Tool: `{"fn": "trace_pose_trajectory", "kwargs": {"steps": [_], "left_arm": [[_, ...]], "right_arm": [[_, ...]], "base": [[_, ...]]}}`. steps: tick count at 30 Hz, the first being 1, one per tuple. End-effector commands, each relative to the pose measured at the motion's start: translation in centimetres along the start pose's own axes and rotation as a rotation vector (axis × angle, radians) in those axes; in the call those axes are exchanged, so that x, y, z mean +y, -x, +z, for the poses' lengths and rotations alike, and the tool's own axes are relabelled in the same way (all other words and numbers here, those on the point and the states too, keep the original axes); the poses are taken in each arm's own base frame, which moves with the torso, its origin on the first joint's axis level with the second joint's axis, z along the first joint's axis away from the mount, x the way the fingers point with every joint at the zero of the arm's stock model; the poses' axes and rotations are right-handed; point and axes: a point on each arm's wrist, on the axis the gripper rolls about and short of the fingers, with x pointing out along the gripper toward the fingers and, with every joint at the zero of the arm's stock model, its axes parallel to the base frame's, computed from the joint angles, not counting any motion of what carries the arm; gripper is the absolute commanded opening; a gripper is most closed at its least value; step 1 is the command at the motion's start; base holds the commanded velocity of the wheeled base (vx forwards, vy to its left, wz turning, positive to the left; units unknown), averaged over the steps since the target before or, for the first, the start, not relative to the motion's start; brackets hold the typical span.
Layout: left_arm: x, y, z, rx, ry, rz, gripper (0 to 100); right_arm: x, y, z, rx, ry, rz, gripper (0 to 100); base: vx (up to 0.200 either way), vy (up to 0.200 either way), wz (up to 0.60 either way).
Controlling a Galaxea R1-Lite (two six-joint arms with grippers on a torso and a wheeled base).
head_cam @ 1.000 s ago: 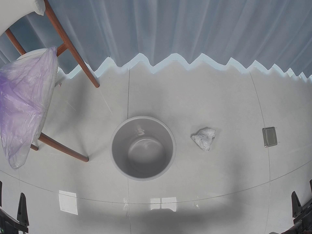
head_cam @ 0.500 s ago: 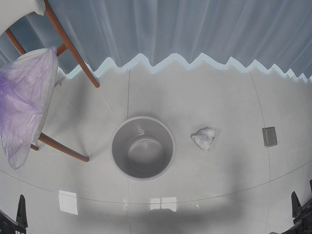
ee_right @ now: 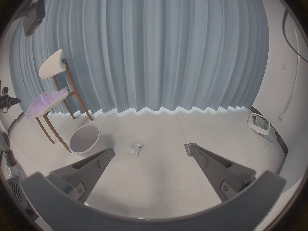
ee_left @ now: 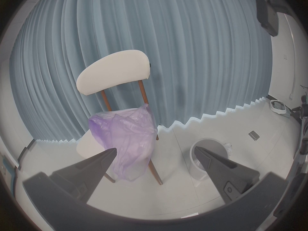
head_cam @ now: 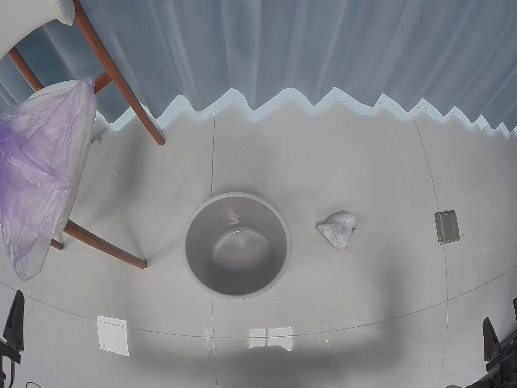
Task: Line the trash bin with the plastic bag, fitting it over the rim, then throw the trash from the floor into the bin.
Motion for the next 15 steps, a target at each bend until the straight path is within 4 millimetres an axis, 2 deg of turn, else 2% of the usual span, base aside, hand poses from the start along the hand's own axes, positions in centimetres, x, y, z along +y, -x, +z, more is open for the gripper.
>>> {"fn": "trace_pose_trajectory", "kwargs": {"steps": [1,9,15], "left_arm": [[0.5,-3.0,3.0,0.070,-0.004,-0.021,100],[0.9,-7.1,6.1,0.117,-0.079,-0.084,100],[0.9,-9.7,6.7,0.129,-0.144,-0.133,100]], "right_arm": [[0.0,0.0,-0.5,0.001,0.000,0.000,100],[0.0,0.0,-0.5,0.001,0.000,0.000,100],[0.0,0.0,-0.5,0.001,0.000,0.000,100]], "base": [[0.000,0.000,0.00],[0.000,0.000,0.00],[0.000,0.000,0.00]]}}
